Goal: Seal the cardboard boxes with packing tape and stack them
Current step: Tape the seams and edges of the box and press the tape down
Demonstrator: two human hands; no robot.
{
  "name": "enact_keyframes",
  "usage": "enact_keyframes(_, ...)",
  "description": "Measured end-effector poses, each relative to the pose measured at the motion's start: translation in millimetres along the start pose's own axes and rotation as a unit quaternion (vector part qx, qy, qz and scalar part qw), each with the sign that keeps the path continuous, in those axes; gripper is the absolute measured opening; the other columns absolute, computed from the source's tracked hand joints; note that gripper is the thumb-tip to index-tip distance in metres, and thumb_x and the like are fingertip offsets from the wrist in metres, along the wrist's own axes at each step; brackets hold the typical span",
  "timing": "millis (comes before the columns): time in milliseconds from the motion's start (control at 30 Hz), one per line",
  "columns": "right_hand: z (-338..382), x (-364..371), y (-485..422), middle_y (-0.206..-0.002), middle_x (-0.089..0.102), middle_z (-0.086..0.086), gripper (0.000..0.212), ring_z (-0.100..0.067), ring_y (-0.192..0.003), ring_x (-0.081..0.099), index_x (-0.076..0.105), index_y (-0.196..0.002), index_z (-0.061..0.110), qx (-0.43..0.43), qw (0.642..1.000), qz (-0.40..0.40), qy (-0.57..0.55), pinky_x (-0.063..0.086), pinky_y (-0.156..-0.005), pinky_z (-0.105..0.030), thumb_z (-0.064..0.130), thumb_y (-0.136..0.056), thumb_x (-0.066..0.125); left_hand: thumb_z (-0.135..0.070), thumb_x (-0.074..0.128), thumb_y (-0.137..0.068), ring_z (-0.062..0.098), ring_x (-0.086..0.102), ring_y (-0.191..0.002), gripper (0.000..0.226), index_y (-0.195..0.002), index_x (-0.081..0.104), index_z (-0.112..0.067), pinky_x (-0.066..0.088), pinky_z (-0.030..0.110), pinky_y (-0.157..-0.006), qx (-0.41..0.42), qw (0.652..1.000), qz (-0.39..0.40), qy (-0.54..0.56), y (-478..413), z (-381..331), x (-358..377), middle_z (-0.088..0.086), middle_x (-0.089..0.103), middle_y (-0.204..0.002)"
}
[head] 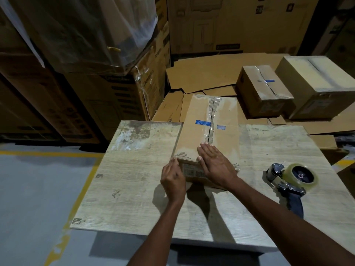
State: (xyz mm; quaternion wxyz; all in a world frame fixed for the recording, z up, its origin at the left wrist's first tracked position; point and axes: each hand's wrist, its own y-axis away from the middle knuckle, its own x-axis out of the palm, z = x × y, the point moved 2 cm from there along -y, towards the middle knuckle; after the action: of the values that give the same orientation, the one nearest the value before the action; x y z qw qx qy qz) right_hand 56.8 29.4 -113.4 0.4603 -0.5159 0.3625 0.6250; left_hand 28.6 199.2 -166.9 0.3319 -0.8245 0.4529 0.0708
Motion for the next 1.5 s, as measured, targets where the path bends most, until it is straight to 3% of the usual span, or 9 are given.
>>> enact_keyframes(233, 0.1, 0.1, 0.9, -0.172, 0.013, -0.006, 0.089, -0.015, -0.159, 0.006, 0.015, -0.164, 0.016, -0.003, 1.0, 0.001, -0.001, -0.006, -0.124, -0.027, 0.061, -0.093, -0.014, 0.006, 0.061, -0.078, 0.031, 0.068, -0.113, 0.057, -0.135, 0.062, 0.003, 0.056, 0.043, -0.085, 0.105, 0.96, 0.191, -0.176, 19.8, 5.2, 2.9, 0.022, 0.064, -0.135)
enact_keyframes(333, -0.4, 0.4, 1.3, -0.172, 0.013, -0.007, 0.086, -0.017, -0.159, 0.007, 0.015, -0.164, 0.015, -0.012, 1.0, -0.002, 0.003, -0.007, -0.123, -0.027, 0.06, -0.095, -0.011, 0.005, 0.05, -0.079, 0.029, 0.063, -0.114, 0.061, -0.139, 0.059, 0.0, 0.047, 0.038, -0.079, 0.236, 0.91, 0.238, -0.242, 16.4, 26.1, -11.5, 0.02, 0.057, -0.145)
enact_keyframes(467, -3.0, 3.0, 2.2, -0.172, 0.01, -0.009, 0.091, -0.019, -0.159, 0.006, 0.012, -0.164, 0.014, -0.017, 1.0, -0.01, 0.017, -0.009, -0.123, -0.028, 0.062, -0.093, -0.018, 0.007, 0.078, -0.071, 0.029, 0.06, -0.118, 0.073, -0.14, 0.059, -0.005, 0.043, 0.039, -0.087, 0.375, 0.848, 0.3, -0.224, 14.5, 44.6, -31.4, 0.012, 0.054, -0.15)
enact_keyframes(600, -2.4, 7.6, 2.9, -0.171, 0.009, -0.012, 0.085, -0.022, -0.159, 0.007, 0.012, -0.164, 0.013, -0.025, 0.999, -0.008, 0.028, -0.009, -0.123, -0.032, 0.059, -0.098, -0.015, 0.016, 0.059, -0.073, 0.031, 0.051, -0.134, 0.063, -0.134, 0.062, 0.002, 0.041, 0.043, -0.104, 0.395, 0.87, 0.228, -0.189, -18.6, 35.2, -53.1, 0.017, 0.057, -0.145)
enact_keyframes(733, 2.1, 14.6, 4.7, -0.158, 0.041, -0.02, 0.076, -0.032, -0.147, 0.042, 0.037, -0.155, 0.006, -0.055, 0.996, -0.055, 0.038, 0.019, -0.121, -0.048, 0.052, -0.108, -0.002, 0.024, 0.042, -0.075, 0.032, 0.038, -0.148, 0.075, -0.146, 0.05, 0.001, 0.035, 0.046, -0.12, 0.416, 0.849, 0.26, -0.194, -64.7, 25.0, -52.6, 0.019, 0.042, -0.157)
enact_keyframes(867, 22.0, 19.2, -0.1, -0.14, 0.063, -0.019, 0.046, -0.032, -0.131, 0.061, 0.059, -0.138, 0.007, -0.088, 0.985, -0.146, 0.031, 0.034, -0.113, -0.046, 0.034, -0.102, 0.054, 0.03, 0.057, -0.06, 0.027, 0.043, -0.145, 0.094, -0.147, 0.05, -0.004, 0.038, 0.044, -0.118, 0.393, 0.838, 0.334, -0.18, -76.4, 19.5, -33.3, 0.015, 0.047, -0.154)
enact_keyframes(967, 33.9, 23.0, -2.2, -0.131, 0.069, -0.016, 0.051, -0.03, -0.123, 0.067, 0.069, -0.128, 0.008, -0.098, 0.976, -0.192, 0.02, 0.034, -0.111, -0.044, 0.019, -0.081, 0.088, 0.031, 0.063, -0.058, 0.027, 0.047, -0.142, 0.094, -0.144, 0.055, -0.005, 0.042, 0.045, -0.115, 0.335, 0.868, 0.334, -0.149, -70.1, 22.6, -26.4, 0.013, 0.051, -0.151)
enact_keyframes(1367, -15.9, 41.8, 35.1, -0.133, 0.067, -0.018, 0.035, -0.031, -0.125, 0.065, 0.068, -0.131, 0.005, -0.114, 0.957, -0.263, 0.032, 0.044, -0.114, -0.044, 0.01, -0.097, 0.066, 0.032, 0.068, -0.055, 0.03, 0.054, -0.135, 0.088, -0.135, 0.062, -0.002, 0.045, 0.049, -0.111, 0.292, 0.903, 0.291, -0.122, -55.7, 12.3, -22.8, 0.015, 0.059, -0.142)
enact_keyframes(1500, -45.6, 36.6, 64.3, -0.132, 0.068, -0.019, 0.043, -0.032, -0.123, 0.066, 0.069, -0.13, 0.002, -0.104, 0.951, -0.291, 0.031, 0.045, -0.112, -0.046, 0.003, -0.087, 0.07, 0.033, 0.068, -0.051, 0.027, 0.052, -0.136, 0.092, -0.136, 0.062, -0.003, 0.032, 0.03, -0.121, 0.289, 0.905, 0.285, -0.126, -56.2, 11.4, -23.5, 0.014, 0.059, -0.142)
